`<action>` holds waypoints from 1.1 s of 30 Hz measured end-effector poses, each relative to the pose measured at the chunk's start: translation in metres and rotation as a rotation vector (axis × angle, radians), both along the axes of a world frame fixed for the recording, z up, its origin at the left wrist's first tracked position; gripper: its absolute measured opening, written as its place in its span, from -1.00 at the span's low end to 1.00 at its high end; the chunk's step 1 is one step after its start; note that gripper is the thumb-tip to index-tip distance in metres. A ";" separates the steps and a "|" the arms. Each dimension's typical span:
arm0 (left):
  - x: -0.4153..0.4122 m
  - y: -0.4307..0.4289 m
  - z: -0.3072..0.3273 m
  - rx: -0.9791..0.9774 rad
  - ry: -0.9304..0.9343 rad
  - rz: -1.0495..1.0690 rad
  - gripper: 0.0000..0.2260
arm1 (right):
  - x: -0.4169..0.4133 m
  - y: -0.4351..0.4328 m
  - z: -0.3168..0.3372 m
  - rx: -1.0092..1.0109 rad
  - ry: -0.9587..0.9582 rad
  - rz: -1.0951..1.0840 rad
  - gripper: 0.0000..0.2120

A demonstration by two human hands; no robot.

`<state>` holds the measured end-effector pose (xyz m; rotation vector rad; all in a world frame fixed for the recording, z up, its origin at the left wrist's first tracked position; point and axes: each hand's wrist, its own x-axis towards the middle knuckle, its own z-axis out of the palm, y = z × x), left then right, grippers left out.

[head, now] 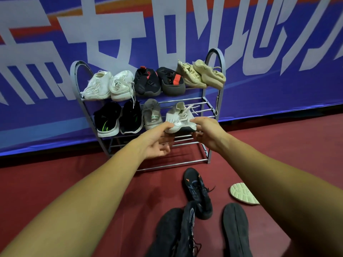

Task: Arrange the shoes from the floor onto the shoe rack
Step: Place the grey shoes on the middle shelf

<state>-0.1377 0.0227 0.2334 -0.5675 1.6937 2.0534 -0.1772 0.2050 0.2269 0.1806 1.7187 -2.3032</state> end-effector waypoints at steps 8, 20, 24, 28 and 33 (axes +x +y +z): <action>-0.027 0.014 -0.009 0.169 0.027 0.163 -0.93 | -0.030 -0.016 -0.014 -0.083 0.093 -0.099 -0.83; -0.083 0.015 -0.044 0.137 0.137 0.329 -0.80 | -0.067 -0.050 -0.052 -0.055 -0.072 -0.091 -0.93; -0.094 0.016 -0.050 0.051 0.086 0.286 -0.92 | -0.080 -0.050 -0.051 -0.184 -0.038 -0.141 -0.86; -0.100 0.014 -0.058 0.009 0.041 0.316 -0.94 | -0.094 -0.055 -0.059 -0.195 -0.047 -0.150 -0.67; -0.102 0.011 -0.065 -0.034 0.036 0.354 -0.92 | -0.109 -0.056 -0.072 -0.214 -0.059 -0.190 -0.78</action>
